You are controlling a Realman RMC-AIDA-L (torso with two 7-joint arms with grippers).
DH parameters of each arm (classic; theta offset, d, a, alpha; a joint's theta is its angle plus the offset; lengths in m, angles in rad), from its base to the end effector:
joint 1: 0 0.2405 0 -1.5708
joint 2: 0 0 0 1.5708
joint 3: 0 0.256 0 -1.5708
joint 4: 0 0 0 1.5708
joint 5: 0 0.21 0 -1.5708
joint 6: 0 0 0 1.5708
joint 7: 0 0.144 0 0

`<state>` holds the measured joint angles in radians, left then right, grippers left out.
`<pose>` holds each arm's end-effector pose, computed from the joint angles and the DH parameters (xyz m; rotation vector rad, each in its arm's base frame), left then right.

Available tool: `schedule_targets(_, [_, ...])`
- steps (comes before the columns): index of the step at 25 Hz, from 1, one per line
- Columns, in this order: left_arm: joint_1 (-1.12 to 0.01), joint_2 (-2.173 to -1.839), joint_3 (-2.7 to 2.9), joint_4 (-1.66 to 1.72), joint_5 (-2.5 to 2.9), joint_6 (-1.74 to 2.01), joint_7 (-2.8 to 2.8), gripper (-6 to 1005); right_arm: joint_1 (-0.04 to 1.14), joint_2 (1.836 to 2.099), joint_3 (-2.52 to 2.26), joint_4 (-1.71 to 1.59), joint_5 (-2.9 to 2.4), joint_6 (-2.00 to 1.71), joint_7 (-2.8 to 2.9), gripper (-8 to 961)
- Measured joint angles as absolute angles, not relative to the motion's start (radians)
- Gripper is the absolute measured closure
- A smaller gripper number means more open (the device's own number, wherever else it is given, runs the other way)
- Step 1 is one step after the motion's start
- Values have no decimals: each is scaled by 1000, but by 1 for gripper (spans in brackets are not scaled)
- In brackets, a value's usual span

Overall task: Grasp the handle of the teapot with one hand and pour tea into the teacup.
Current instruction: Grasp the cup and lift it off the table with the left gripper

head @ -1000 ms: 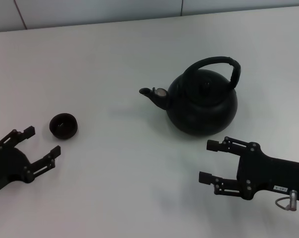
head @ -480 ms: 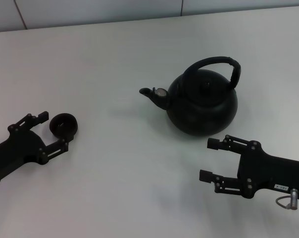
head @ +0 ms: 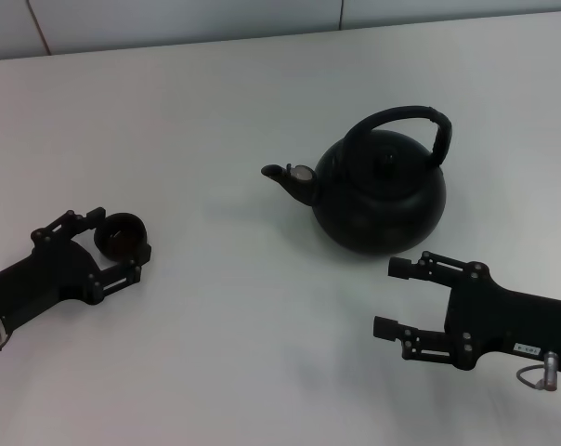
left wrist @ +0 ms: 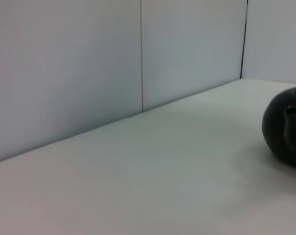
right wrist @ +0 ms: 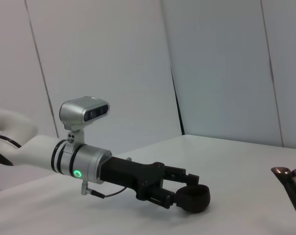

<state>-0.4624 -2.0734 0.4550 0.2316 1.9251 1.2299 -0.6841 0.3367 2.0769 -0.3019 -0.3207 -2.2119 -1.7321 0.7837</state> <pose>-0.3338 0.3007 -0.0475 -2.4034 -0.4609 -0.5256 0.3211 0.2208 -0.0304 -2.6008 0.4788 0.9212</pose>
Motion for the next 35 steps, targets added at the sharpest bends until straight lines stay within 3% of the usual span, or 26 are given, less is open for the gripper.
schedule_targets(29, [-486, -2074, 469, 221, 1925, 1186, -683, 158, 344, 2077, -302, -321, -2212, -1729, 784, 163])
schedule_targets(35, [-485, -2074, 471, 221, 1922, 1192, -683, 237, 344, 2077, -302, -321, -2212, -1729, 784, 163])
